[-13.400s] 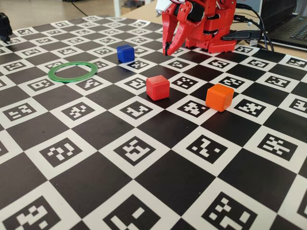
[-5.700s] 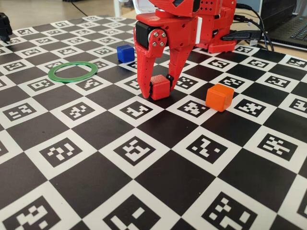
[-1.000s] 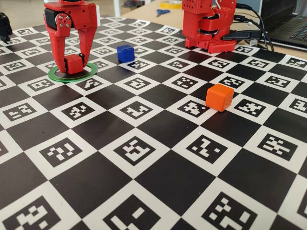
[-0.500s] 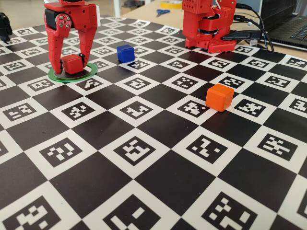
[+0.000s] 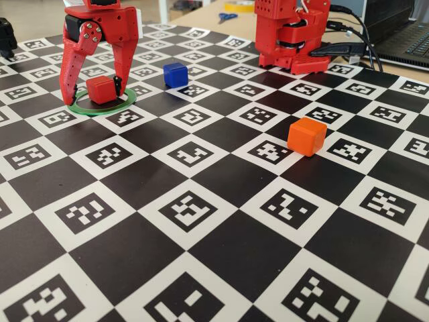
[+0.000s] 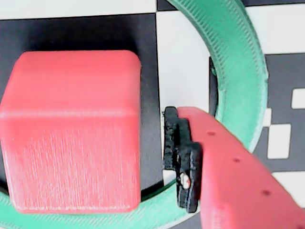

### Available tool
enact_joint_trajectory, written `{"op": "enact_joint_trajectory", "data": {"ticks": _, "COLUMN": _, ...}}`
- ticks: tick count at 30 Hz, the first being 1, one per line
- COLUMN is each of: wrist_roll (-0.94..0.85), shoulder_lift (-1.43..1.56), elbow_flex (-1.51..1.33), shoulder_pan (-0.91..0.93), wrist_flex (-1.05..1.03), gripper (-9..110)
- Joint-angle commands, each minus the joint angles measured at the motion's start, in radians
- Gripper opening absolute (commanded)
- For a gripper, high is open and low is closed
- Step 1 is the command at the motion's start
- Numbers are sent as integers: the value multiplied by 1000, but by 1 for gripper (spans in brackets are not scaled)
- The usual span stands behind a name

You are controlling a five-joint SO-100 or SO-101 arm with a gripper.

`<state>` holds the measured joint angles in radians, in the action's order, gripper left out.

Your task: Grab the red cube then put it in the green circle then put the blue cube on top and finally the orange cube on top

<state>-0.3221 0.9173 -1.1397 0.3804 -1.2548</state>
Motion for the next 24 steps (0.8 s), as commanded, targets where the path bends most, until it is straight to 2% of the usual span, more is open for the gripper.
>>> {"op": "enact_joint_trajectory", "data": {"ticks": 1, "wrist_roll": 5, "shoulder_lift": 170, "elbow_flex": 12, "shoulder_pan": 12, "wrist_flex": -20, "gripper": 44}}
{"op": "enact_joint_trajectory", "data": {"ticks": 24, "wrist_roll": 156, "shoulder_lift": 526, "elbow_flex": 44, "shoulder_pan": 12, "wrist_flex": -324, "gripper": 43}}
